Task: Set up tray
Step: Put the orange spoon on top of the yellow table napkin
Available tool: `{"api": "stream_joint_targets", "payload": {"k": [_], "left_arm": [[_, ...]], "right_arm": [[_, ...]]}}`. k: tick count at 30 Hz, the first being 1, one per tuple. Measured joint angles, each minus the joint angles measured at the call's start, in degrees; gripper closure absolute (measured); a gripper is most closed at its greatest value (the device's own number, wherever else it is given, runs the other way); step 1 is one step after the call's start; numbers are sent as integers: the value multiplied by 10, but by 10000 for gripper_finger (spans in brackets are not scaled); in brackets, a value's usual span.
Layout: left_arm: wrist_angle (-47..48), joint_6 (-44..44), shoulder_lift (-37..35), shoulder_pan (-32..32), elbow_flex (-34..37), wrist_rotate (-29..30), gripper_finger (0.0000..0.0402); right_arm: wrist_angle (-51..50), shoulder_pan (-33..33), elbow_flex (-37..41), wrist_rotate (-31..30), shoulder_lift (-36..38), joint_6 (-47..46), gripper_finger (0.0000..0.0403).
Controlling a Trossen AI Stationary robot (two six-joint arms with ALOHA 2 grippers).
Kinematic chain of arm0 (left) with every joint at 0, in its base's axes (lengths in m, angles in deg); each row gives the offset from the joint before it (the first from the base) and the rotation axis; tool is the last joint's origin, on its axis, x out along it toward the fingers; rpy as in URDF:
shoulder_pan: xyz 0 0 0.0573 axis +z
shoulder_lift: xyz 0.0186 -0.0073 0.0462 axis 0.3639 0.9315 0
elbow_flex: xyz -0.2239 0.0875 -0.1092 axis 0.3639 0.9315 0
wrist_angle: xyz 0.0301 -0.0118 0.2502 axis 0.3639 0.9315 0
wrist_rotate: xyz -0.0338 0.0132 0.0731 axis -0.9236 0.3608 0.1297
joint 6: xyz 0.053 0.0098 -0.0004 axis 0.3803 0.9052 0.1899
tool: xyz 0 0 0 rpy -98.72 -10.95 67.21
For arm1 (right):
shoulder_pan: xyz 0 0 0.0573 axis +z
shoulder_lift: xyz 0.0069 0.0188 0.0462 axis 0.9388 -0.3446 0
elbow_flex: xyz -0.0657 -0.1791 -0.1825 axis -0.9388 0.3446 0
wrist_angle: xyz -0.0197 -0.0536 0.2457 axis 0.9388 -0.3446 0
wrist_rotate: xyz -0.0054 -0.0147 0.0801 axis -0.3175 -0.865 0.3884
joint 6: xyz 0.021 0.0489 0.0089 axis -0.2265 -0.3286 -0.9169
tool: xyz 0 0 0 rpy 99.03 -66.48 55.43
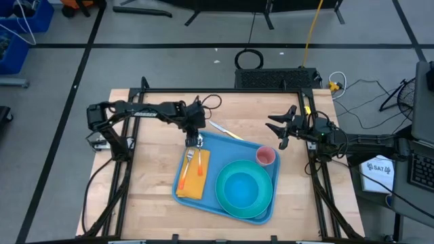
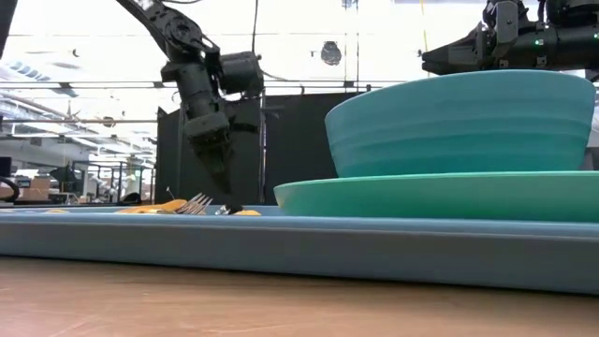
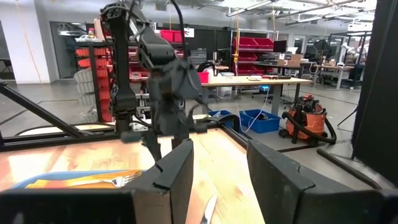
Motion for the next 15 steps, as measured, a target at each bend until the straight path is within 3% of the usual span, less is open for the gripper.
{"api": "stream_joint_targets", "payload": {"k": [8, 15], "left_arm": [[-13, -1, 50, -12, 1, -18, 250], [-15, 17, 48, -12, 1, -82, 250]], "right_arm": [[0, 0, 0, 0, 0, 0, 261], [0, 0, 0, 0, 0, 0, 261]]}}
